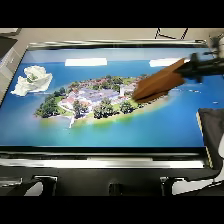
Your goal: Fold the clothes and pants, and hang the long-sleeved shirts on hangers.
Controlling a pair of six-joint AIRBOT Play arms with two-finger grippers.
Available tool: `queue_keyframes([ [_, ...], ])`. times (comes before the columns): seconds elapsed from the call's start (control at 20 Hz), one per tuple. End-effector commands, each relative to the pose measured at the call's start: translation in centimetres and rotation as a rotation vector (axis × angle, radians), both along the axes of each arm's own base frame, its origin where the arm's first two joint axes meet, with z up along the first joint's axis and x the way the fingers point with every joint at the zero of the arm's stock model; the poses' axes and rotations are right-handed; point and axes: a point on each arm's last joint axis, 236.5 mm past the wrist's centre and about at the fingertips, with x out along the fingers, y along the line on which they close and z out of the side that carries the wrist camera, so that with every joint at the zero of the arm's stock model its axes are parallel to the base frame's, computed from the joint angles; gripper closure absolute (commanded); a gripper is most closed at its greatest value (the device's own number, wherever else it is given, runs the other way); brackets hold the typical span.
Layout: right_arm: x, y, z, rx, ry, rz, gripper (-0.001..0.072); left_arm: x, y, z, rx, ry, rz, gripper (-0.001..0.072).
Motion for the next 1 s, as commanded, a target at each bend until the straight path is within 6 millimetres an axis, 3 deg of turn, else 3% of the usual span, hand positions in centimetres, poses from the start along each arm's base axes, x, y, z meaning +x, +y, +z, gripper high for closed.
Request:
queue_keyframes([
  [0.0, -1.8, -10.9, 2.6, -0.104, 0.001, -0.252, 0.0669, 0.0, 0.0, 0.0, 0.009, -0.006, -0.002, 0.0682],
  [0.15, -4.8, -18.9, 2.1, -0.102, 0.060, -0.457, 0.0669, 0.0, 0.0, 0.0, 0.009, -0.005, -0.002, 0.0682],
  [0.4, -10.4, -26.3, 3.0, -0.110, 0.088, -0.655, 0.0669, 0.0, 0.0, 0.0, 0.009, -0.004, -0.003, 0.0683],
  [0.7, -16.7, -31.9, 3.9, -0.154, 0.144, -0.886, 0.0670, 0.0, 0.0, 0.0, 0.009, -0.004, -0.003, 0.0682],
  [0.8, -18.1, -32.3, 3.9, -0.137, 0.169, -0.913, 0.0670, 0.0, 0.0, 0.0, 0.009, -0.004, -0.003, 0.0682],
  [0.95, -21.3, -31.9, 1.6, -0.187, 0.326, -0.894, 0.0669, -0.1, 0.0, 0.0, 0.009, -0.004, -0.003, 0.0682],
])
